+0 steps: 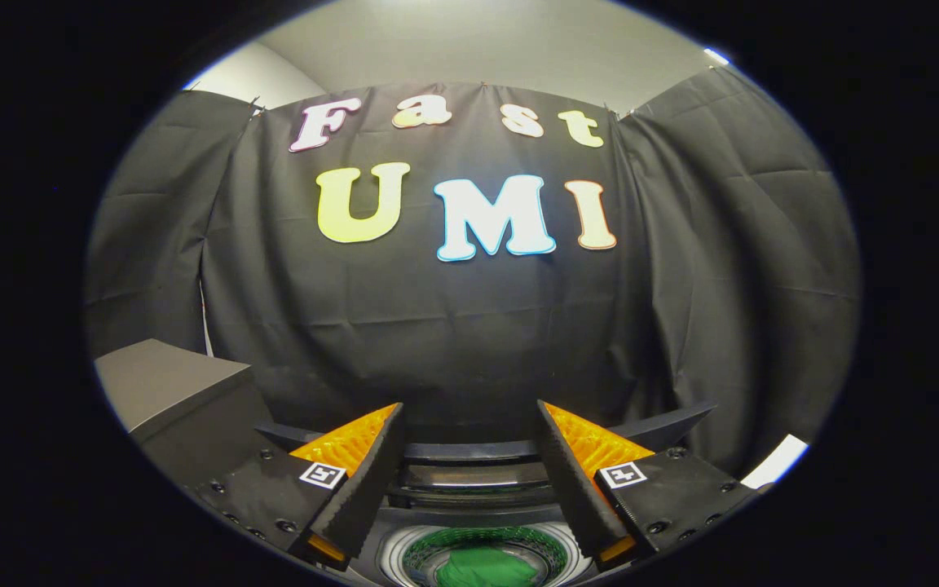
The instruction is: Put the clothes into the washing machine and then close the washing machine lid.
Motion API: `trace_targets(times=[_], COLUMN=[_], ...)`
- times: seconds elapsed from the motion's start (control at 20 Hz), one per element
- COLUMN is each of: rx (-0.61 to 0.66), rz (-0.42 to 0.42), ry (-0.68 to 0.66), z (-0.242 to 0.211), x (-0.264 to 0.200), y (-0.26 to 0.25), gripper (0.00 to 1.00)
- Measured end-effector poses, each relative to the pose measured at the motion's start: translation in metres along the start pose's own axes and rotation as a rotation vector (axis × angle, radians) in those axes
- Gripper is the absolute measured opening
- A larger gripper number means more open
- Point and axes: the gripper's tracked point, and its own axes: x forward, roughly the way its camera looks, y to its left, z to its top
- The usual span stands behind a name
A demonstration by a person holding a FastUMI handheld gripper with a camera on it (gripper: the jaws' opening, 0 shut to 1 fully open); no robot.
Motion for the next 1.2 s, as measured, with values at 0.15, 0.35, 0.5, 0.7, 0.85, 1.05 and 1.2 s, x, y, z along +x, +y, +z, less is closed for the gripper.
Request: trace_targets(times=[0.15, 0.35, 0.5, 0.7, 0.85, 1.05, 1.2], rx=[0.004, 0.002, 0.001, 0.003, 0.003, 0.007, 0.005], rz=[-0.002, -0.006, -0.008, -0.010, -0.009, -0.013, -0.030], ry=[0.007, 0.012, 0.018, 0.030, 0.039, 0.083, 0.090], z=[-0.005, -0.011, -0.015, -0.023, -0.028, -0.047, -0.054], x=[-0.011, -0.020, -0.027, -0.038, -0.043, -0.049, -0.059], y=[0.000, 0.001, 0.001, 0.002, 0.002, 0.000, -0.003], gripper=[0.97, 0.97, 0.97, 0.97, 0.97, 0.97, 0.97])
